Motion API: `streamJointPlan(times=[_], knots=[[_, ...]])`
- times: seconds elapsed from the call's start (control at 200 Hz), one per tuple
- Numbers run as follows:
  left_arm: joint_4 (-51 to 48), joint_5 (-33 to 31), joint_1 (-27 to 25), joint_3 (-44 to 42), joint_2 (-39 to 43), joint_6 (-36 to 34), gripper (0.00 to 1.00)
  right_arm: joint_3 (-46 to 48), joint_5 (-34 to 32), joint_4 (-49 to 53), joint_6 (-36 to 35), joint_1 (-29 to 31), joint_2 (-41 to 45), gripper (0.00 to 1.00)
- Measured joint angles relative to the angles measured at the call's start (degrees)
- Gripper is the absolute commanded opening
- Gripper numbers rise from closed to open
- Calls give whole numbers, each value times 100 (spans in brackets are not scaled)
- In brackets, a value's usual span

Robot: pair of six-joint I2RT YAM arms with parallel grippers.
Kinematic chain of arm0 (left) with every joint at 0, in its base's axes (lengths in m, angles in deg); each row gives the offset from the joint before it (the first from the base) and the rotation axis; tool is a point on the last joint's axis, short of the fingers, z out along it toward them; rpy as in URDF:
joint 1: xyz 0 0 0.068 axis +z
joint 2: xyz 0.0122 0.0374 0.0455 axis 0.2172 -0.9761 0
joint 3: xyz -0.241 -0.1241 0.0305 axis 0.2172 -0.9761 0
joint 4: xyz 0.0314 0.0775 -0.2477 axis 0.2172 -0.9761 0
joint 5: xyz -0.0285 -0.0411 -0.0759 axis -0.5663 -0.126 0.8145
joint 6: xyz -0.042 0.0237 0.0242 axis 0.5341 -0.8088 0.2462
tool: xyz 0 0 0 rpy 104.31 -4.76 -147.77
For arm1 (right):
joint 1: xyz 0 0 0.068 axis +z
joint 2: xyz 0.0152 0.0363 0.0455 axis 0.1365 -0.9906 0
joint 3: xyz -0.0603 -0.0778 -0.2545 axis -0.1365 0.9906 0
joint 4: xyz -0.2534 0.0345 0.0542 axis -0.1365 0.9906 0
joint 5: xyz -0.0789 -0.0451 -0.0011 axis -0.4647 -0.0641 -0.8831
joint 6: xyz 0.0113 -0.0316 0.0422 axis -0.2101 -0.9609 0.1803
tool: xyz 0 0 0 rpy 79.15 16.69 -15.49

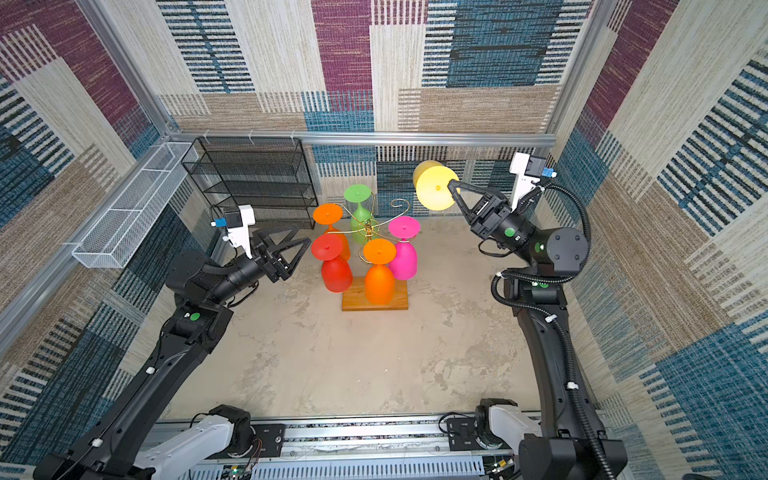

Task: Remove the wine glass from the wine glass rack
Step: 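Bring the yellow glass toward the left gripper while the left gripper reaches for its bowl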

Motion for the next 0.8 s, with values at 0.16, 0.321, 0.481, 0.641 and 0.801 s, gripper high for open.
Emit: streamJointPlan(times=[0.16,0.321,0.481,0.641,0.801], knots=[[514,476,-83,177,-374,173,86,192,107,-1250,874,640,-280,0],[811,640,-138,262,-621,173,86,192,111,-2398,1423,1202,-540,0],[940,831,-157,431,-938,170,86,328,24,-3674,2116,1460,-942,0],[1244,1027,-173,527,-1152,173,86,407,-76,-4188,2747,1657,-1351,0],[1438,1191,-173,667,-1338,221,86,411,-212,-4201,3152,1779,-1609,0]])
